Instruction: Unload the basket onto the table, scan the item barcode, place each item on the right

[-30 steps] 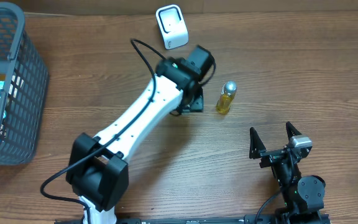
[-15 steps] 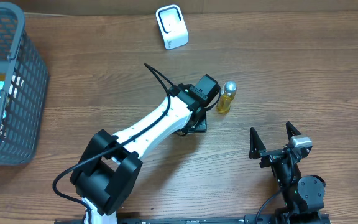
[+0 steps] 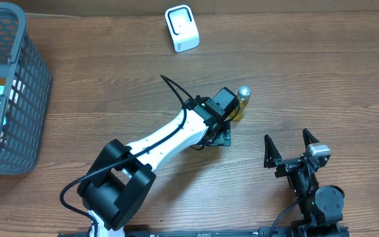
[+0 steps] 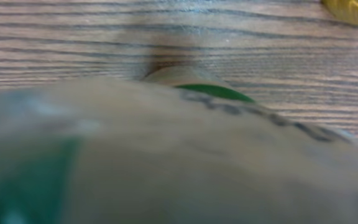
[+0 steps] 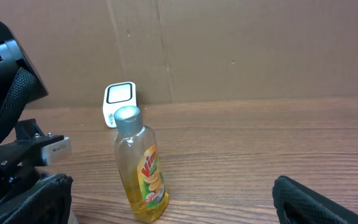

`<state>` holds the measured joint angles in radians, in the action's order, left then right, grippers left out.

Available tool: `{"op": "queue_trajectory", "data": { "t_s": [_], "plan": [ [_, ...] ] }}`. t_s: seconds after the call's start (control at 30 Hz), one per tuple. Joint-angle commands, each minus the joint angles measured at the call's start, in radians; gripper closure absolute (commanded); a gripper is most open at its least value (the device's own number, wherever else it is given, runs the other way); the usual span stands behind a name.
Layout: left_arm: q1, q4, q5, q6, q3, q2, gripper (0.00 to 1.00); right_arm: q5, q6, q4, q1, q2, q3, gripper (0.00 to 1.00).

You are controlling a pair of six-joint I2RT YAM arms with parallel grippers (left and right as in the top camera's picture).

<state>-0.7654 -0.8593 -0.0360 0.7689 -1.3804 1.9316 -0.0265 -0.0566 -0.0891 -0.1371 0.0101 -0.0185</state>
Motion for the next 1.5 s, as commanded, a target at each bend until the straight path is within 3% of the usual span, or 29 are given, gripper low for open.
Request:
{"op": "queue_trajectory", "data": {
  "t_s": [0.0, 0.13, 0.33, 0.43, 0.5, 0.57, 0.67, 0.7, 0.73, 1.13, 1.47],
  "plan": [
    [-0.001, -0.003, 0.041, -0.006, -0.007, -0.023, 0.00, 0.000, -0.007, 0.007, 0.004, -0.007, 0.010, 0.00],
    [0.008, -0.125, 0.025, -0.136, -0.183, -0.024, 0.00, 0.000, -0.007, 0.007, 0.004, -0.007, 0.010, 0.00],
    [0.048, -0.339, -0.034, -0.218, -0.487, -0.025, 0.00, 0.000, -0.007, 0.007, 0.004, -0.007, 0.010, 0.00],
    [0.069, -0.386, 0.005, -0.277, -0.535, -0.025, 0.00, 0.000, -0.007, 0.007, 0.004, -0.007, 0.010, 0.00],
    [0.082, -0.407, 0.055, -0.355, -0.526, -0.024, 0.01, 0.000, -0.007, 0.007, 0.004, -0.007, 0.010, 0.00],
    [0.093, -0.423, 0.071, -0.402, -0.510, -0.023, 0.11, 0.000, -0.007, 0.007, 0.004, -0.007, 0.010, 0.00],
    [0.116, -0.451, 0.085, -0.434, -0.486, -0.023, 0.30, 0.000, -0.007, 0.007, 0.004, -0.007, 0.010, 0.00],
    [0.126, -0.454, 0.114, -0.451, -0.475, -0.023, 0.43, 0.000, -0.007, 0.007, 0.004, -0.007, 0.010, 0.00],
    [0.133, -0.452, 0.142, -0.471, -0.468, -0.023, 0.47, 0.000, -0.007, 0.007, 0.004, -0.007, 0.010, 0.00],
    [0.152, -0.408, 0.195, -0.492, -0.331, -0.023, 0.47, 0.000, -0.007, 0.007, 0.004, -0.007, 0.010, 0.00],
    [0.152, -0.224, 0.265, -0.459, -0.159, -0.023, 0.51, 0.000, -0.007, 0.007, 0.004, -0.007, 0.010, 0.00]
  ]
}}
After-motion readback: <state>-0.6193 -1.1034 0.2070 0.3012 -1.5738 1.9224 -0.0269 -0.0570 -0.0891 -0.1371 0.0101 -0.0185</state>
